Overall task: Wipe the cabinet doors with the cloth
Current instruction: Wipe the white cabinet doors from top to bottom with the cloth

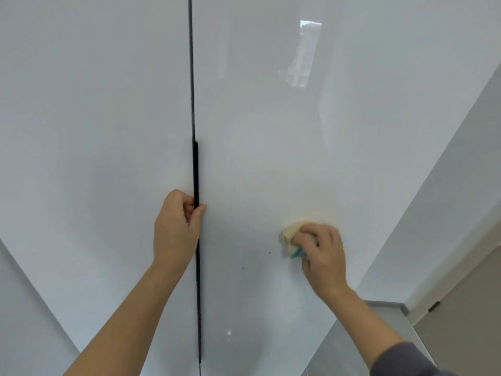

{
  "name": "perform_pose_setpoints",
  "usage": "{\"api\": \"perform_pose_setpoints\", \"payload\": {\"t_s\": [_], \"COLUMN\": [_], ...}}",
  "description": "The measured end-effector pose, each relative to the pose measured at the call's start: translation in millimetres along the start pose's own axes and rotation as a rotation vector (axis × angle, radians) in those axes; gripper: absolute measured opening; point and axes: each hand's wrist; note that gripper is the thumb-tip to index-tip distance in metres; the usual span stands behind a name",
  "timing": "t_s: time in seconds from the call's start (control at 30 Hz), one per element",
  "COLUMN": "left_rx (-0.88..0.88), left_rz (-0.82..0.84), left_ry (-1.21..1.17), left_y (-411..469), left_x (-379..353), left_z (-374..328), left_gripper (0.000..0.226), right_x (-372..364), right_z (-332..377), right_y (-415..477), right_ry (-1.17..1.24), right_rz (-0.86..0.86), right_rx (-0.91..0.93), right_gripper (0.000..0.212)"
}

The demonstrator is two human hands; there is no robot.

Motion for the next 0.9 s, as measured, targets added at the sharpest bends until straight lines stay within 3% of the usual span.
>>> {"api": "perform_pose_setpoints", "payload": {"t_s": [0.1, 0.33, 0.53, 0.77, 0.9], "left_rx": [0.023, 0.040, 0.039, 0.042, 0.041], "left_rz": [0.003, -0.006, -0.018, -0.052, -0.070], "left_ry": [0.001, 0.017, 0.032, 0.056, 0.075], "left_y": [-1, -3, -4, -6, -6], "left_x": [-2, -3, -4, -8, -10], "left_z": [-1, -4, -4, -8, -8], "left_gripper": [0.014, 0.015, 0.015, 0.015, 0.014], "right_x": [3, 51, 22, 65, 40], "right_z": [-9, -43, -37, -76, -66], "right_y": [-16, 54, -39, 33, -33], "right_ry": [-0.010, 0.004, -0.012, -0.010, -0.033], "right_rz": [0.097, -0.203, 0.117, -0.150, -0.047], "right_rx": [0.050, -0.157, -0.115, -0.250, -0.243], "right_gripper": [0.033, 0.046, 0.056, 0.042, 0.048]}}
Point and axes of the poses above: each hand's wrist, its own y-axis towards the middle knuckle, its own x-axis out of the back of the hand, z = x × y, and after that the axes turned 7 degrees about x, right-handed
